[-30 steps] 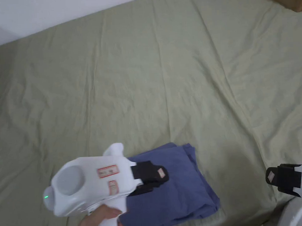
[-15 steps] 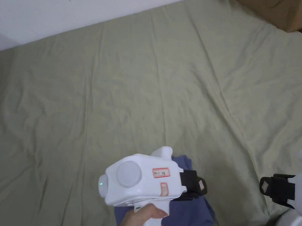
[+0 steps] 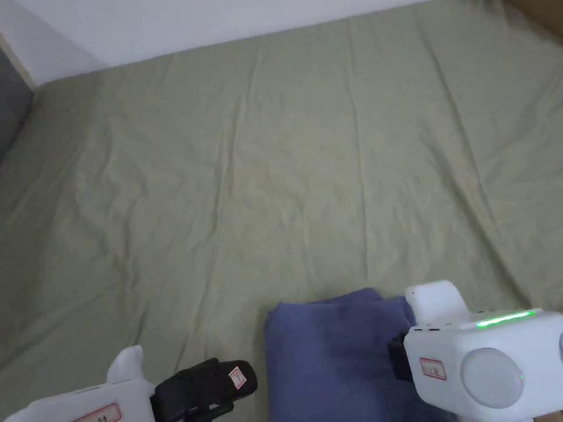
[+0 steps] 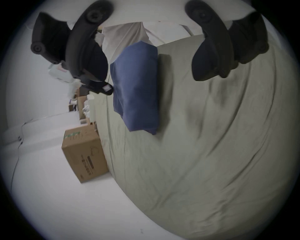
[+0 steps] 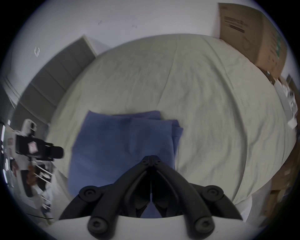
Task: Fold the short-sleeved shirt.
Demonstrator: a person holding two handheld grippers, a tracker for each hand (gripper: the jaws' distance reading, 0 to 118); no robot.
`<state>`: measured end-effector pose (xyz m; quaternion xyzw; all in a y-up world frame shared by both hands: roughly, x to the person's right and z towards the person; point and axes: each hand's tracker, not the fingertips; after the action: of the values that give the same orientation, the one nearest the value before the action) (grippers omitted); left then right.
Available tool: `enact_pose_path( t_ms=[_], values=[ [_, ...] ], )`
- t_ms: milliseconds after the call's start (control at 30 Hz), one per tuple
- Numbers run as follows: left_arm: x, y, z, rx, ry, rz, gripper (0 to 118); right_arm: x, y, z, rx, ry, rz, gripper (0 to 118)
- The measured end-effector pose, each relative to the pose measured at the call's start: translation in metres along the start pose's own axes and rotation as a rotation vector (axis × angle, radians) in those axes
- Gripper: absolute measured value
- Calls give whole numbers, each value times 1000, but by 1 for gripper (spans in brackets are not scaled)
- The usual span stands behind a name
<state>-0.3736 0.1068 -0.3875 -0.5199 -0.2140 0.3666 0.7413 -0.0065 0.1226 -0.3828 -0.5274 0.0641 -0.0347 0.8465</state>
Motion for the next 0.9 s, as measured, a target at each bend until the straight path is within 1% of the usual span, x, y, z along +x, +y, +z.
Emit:
enact_pose_path(
  t_ms=[33, 133, 267, 300, 367, 433, 467, 500, 533, 567, 600, 667, 700, 767, 833, 900],
  values=[
    [-6, 1, -4, -7, -25, 23, 107, 1, -3, -9, -12, -21, -3, 0],
    [-13, 6, -29, -38, -64, 34, 107, 9, -8, -14, -11, 15, -55, 0],
    [-13, 13, -84, -190, -151, -6, 107, 12, -2, -12, -19, 23, -67, 0],
    [-10, 15, -89, -191, -160, -11, 108, 12, -2, -13, -22, 23, -72, 0],
    [0, 19, -100, -183, -224, -18, 108, 11, -1, -12, -25, 18, -75, 0],
    [3, 23, -113, -207, -287, 8, 106, 8, 0, -12, -29, 10, -76, 0],
    [5, 22, -122, -223, -290, 14, 104, 7, 1, -12, -33, 4, -75, 0],
    [5, 22, -128, -238, -267, 0, 93, 7, 2, -11, -33, 2, -77, 0],
    [4, 23, -131, -257, -260, -34, 63, 6, 2, -10, -34, -1, -80, 0],
    [2, 23, -131, -242, -194, -40, 32, 5, 3, -8, -35, -4, -87, 0],
    [-3, 21, -135, -251, -209, -7, 32, 5, 4, -6, -33, -6, -95, 0],
    [-15, 25, -126, -275, -298, 76, 31, 4, 9, 1, -29, 10, -113, 0],
    [-16, 28, -116, -271, -274, 53, 31, 3, 11, 6, -13, 34, -132, 0],
    [-18, 44, -85, -281, -173, -77, 31, -1, 18, 20, 28, 55, -148, 0],
    [-23, 62, -52, -267, -112, -126, 31, -4, 23, 30, 72, 73, -132, 0],
    [-34, 89, -5, -202, -17, -165, 31, -7, 28, 37, 87, 70, -122, 0]
  ],
)
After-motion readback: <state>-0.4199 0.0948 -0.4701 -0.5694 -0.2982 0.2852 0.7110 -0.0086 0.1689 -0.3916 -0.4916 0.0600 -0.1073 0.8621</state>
